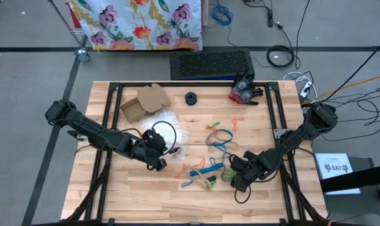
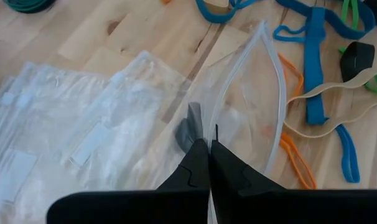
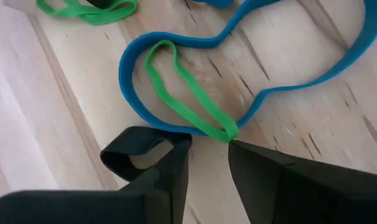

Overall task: Sort rubber bands
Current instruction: Put the black rubber band into the transparent zip bag

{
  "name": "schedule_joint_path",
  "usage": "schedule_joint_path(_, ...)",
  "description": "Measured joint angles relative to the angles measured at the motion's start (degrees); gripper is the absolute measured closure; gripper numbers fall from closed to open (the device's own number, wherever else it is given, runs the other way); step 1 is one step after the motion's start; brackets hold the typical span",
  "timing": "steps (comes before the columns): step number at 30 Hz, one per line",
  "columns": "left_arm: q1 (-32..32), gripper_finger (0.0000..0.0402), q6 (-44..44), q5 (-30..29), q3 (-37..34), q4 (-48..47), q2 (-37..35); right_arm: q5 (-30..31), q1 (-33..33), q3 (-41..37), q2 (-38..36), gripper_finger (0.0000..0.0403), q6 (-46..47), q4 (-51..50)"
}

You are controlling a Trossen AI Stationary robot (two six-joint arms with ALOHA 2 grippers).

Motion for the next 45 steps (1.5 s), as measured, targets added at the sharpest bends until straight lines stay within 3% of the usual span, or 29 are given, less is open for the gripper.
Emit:
schedule_joint_path(15, 0.00, 0.0401, 0.07, 0.15, 0.00, -0.04, -0.01, -5.78, 0.07, 0.02, 0.00, 0.0298, -1.58, 3.15)
schedule_joint_path(32, 0.01, 0.0401, 0.07, 0.17, 0.00, -0.04, -0.01, -2.82, 0.04, 0.02, 0.03, 0.0298, -1.58, -1.25)
schedule_joint_path(38, 0.00, 0.0401, 0.09, 0.17, 0.00, -0.04, -0.01, -4.79, 0.04, 0.02, 0.04, 0.0298, -1.71, 4.58)
schedule_joint_path(45, 0.01, 0.0401, 0.08, 0.17, 0.00, -0.04, -0.01, -7.27, 0.04, 0.04, 0.04, 0.0298, -1.47, 4.77)
